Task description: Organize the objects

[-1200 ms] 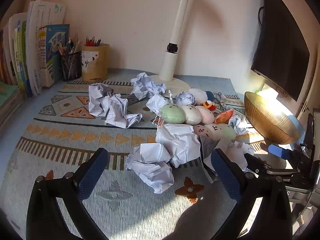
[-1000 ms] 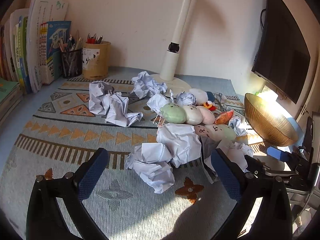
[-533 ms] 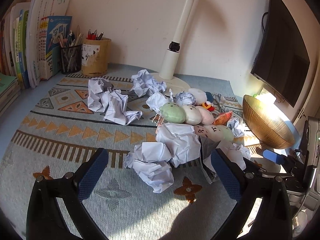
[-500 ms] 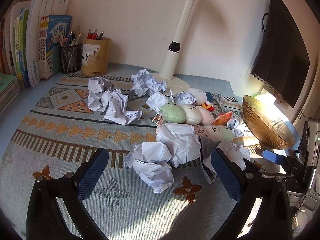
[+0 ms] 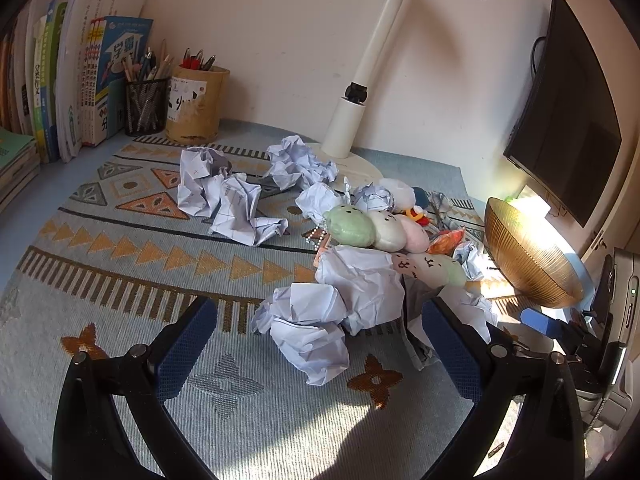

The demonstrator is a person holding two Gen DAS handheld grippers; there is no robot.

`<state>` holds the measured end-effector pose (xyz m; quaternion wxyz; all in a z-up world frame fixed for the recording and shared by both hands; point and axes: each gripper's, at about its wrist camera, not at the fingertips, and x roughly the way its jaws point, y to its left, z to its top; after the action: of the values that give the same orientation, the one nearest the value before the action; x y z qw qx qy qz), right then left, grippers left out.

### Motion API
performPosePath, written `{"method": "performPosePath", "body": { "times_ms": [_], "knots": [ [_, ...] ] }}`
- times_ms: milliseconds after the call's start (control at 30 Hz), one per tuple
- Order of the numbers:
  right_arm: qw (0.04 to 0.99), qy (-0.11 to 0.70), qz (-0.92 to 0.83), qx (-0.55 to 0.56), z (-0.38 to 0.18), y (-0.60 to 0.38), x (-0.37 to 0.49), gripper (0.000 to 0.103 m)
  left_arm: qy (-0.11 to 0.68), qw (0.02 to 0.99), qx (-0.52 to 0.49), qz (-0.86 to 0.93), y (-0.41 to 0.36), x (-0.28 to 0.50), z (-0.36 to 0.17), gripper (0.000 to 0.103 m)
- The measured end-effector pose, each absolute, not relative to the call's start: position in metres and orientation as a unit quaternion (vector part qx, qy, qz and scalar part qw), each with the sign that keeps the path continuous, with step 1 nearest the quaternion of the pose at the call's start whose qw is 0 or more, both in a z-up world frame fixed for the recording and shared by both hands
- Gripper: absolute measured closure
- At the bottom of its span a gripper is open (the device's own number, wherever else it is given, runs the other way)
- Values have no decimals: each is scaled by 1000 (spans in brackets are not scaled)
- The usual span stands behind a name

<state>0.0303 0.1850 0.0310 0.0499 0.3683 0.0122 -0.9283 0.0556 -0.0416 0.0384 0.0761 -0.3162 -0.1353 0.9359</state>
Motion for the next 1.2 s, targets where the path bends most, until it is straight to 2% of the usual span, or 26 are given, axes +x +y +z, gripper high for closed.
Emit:
{"method": "performPosePath", "body": {
  "times_ms": [933, 1100, 1200],
  "knots": [
    [47, 11, -928, 369, 31, 186, 30, 1, -140, 81, -317, 934, -40, 56, 37, 1],
    [37, -3, -963, 267, 52, 192, 64, 1, -140, 85, -319, 934, -41, 56, 38, 1],
    [61, 40, -961, 265, 53, 175, 70, 3, -154, 81, -319, 932, -49, 61, 40, 1]
  ]
}}
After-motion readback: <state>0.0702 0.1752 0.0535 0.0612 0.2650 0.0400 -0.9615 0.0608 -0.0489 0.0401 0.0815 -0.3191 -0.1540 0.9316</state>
